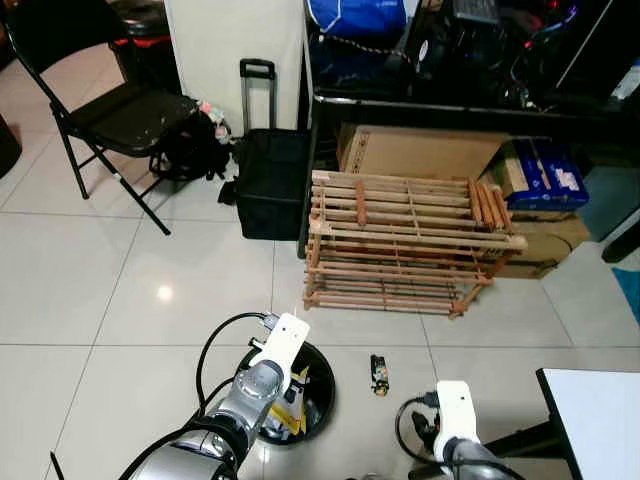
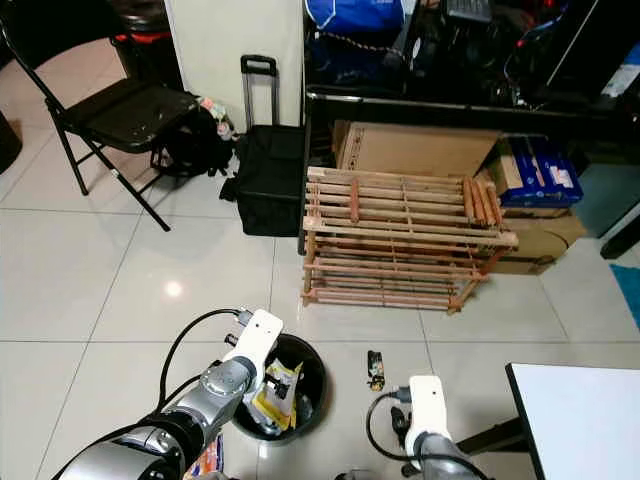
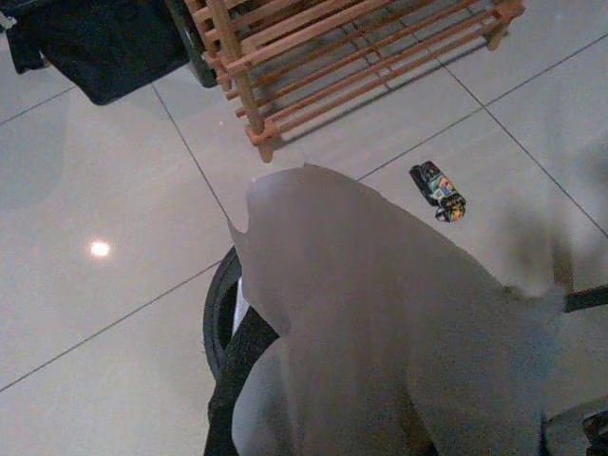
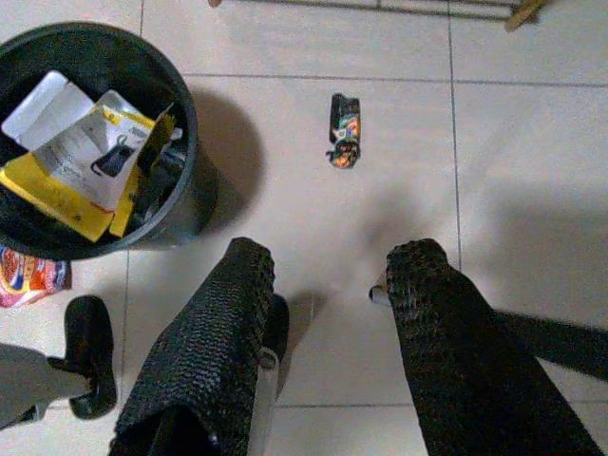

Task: Picking trash to rubbish bin

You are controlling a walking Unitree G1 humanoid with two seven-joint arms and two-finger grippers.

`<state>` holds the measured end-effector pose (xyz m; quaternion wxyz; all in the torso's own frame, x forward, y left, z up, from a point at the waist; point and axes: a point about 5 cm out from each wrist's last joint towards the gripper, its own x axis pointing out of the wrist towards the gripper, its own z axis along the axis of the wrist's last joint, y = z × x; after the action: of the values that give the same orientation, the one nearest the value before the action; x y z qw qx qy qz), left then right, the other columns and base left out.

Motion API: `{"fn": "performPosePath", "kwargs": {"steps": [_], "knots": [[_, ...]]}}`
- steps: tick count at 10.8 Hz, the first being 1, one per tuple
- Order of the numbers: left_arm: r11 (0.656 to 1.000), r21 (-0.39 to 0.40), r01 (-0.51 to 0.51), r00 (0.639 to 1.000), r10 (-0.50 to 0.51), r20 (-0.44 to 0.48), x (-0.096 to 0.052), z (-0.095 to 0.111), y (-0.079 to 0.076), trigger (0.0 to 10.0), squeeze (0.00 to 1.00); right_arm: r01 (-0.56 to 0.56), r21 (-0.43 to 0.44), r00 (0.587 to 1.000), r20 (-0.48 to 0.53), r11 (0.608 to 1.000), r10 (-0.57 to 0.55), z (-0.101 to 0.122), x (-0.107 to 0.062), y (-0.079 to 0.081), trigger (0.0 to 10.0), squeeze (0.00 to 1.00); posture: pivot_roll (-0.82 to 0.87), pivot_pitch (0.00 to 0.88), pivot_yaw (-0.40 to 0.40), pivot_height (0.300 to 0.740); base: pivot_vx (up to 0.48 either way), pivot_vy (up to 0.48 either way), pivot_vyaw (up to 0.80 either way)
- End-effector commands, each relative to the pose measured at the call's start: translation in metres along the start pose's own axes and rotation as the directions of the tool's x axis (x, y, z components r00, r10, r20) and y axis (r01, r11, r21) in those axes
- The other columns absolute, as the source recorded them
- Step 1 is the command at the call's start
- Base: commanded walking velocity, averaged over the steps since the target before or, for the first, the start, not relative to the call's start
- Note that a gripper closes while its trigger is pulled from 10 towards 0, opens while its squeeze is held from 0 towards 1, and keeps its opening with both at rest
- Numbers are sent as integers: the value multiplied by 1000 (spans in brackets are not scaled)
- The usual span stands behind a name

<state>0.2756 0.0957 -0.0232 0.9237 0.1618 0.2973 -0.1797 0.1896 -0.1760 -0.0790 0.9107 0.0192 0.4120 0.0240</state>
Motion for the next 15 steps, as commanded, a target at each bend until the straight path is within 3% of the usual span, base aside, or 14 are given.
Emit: {"fn": "performPosePath", "kwargs": {"steps": [1,15], "knots": [[1000,15,22,1000,-22,2,1,3,-4,10000,1000,12,5,1000,19,1000,-13,2,-1,-5,10000,0,-102,120,-92,740,0,0,0],[999,42,8,1000,-9,15,1,7,4,10000,1000,6,14,999,33,1000,-7,7,1,-2,10000,0,-92,113,-89,740,0,0,0]]}}
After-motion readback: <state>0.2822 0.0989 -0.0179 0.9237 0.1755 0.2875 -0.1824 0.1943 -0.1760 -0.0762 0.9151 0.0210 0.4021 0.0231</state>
